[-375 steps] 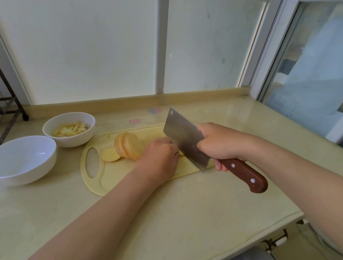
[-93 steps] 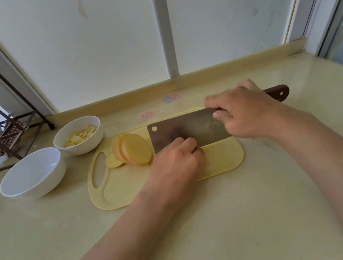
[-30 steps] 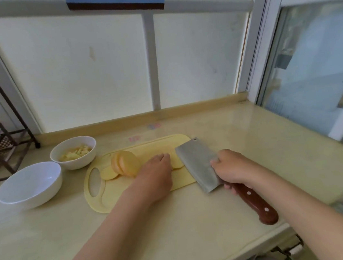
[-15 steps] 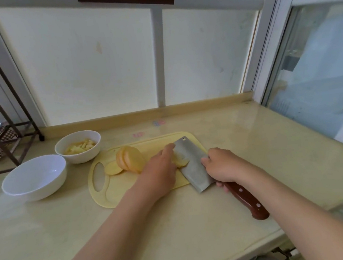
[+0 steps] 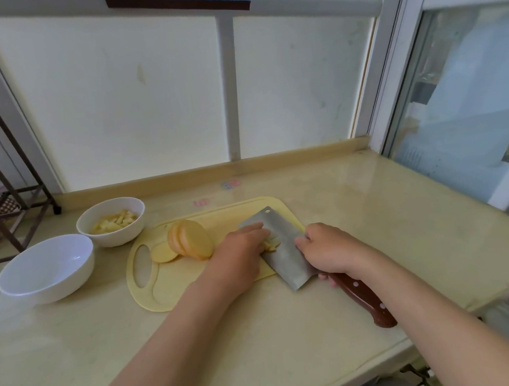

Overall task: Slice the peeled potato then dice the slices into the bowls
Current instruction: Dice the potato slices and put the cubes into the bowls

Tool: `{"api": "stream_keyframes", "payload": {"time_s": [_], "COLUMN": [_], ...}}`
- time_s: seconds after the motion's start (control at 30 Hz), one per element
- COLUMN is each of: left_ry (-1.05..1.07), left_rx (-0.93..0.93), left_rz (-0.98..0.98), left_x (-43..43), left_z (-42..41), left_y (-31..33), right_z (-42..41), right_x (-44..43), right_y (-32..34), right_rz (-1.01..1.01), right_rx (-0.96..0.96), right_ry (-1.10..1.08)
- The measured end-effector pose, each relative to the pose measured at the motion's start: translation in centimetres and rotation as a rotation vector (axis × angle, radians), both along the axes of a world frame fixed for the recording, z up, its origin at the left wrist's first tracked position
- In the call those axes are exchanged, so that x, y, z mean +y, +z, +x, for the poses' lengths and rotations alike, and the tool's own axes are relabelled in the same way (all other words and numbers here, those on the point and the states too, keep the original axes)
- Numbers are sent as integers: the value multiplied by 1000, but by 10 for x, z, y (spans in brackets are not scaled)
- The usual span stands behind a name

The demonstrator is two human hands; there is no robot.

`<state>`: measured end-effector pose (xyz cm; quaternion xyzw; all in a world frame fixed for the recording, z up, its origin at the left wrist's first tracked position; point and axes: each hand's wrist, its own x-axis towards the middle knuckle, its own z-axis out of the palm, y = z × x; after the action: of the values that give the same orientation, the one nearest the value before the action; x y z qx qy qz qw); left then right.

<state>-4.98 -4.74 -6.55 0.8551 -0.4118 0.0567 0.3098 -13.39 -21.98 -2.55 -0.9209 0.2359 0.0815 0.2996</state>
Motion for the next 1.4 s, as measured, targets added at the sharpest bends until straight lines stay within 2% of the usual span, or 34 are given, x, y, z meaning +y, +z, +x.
{"api": "stream_keyframes", "payload": {"time_s": [0.1, 0.33, 0.67, 1.0, 1.1, 1.23, 1.4], "left_ry": [-16, -10, -88, 21, 56, 147, 261], "left_rx": [-17, -1, -117, -58, -131, -148, -68], "left_rz": [-1, 135, 167, 253, 339, 352, 309], "left_x": [0, -5, -3, 31, 46, 77, 122], "left_z": [0, 3, 13, 26, 28, 46, 64], "left_y": [3, 17, 47, 75, 91, 104, 109], "right_z": [-2, -1, 1, 21, 36, 62, 89], "right_x": [-3, -11, -9, 28, 46, 80, 131], "right_y": [-2, 3, 24, 52, 64, 78, 94], "right_rz": [69, 296, 536, 547, 530, 550, 575], "right_rx": [-26, -41, -62, -55, -56, -56, -33], "right_ry": [-18, -33, -111, -54, -7, 48, 139]}}
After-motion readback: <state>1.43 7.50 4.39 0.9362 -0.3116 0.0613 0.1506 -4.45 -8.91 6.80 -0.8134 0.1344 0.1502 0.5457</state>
